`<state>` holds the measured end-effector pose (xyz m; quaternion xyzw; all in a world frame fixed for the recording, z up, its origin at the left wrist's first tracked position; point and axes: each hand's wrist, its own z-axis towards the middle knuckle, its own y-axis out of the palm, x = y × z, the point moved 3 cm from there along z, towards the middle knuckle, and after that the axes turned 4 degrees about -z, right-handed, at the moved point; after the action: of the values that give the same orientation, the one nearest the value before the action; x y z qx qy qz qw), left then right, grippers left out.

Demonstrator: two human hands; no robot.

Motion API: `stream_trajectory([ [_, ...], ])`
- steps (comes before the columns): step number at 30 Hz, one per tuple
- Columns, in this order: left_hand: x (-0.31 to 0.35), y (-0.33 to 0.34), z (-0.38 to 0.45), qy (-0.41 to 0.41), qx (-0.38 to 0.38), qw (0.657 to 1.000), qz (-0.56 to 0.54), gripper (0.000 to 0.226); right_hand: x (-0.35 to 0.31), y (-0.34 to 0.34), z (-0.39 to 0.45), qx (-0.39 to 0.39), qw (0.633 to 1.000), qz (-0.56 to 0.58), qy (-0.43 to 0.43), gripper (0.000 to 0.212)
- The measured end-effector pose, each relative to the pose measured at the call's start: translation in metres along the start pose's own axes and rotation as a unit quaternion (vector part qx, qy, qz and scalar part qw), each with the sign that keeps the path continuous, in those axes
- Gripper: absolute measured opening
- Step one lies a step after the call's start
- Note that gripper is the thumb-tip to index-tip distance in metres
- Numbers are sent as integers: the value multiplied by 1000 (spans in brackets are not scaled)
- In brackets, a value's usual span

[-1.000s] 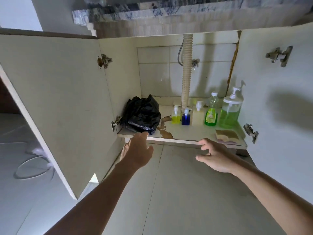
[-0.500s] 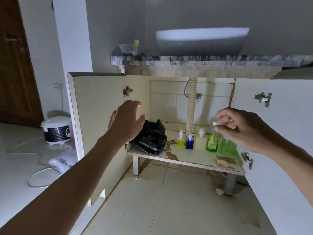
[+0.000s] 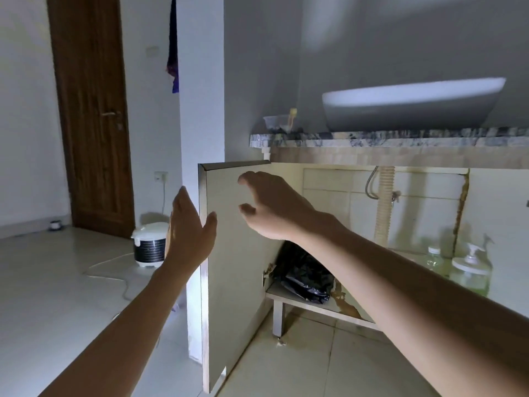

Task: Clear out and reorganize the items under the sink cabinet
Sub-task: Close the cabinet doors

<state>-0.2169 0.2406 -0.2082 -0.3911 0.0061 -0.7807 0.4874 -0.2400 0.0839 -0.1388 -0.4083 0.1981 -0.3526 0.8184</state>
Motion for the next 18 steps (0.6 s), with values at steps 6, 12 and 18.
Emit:
stream_trajectory([
  [6,-30,25,7,10,-38,998,-53,48,-18,27,26,-24,1000,-3,-9,50],
  [12,-36,44,-2,75,-113,981,-142,60,-20,33,53,5,1000,-21,-10,55],
  [18,10,86,-19,156,-145,962,-173,57,35,28,44,73,995,-42,45,64],
])
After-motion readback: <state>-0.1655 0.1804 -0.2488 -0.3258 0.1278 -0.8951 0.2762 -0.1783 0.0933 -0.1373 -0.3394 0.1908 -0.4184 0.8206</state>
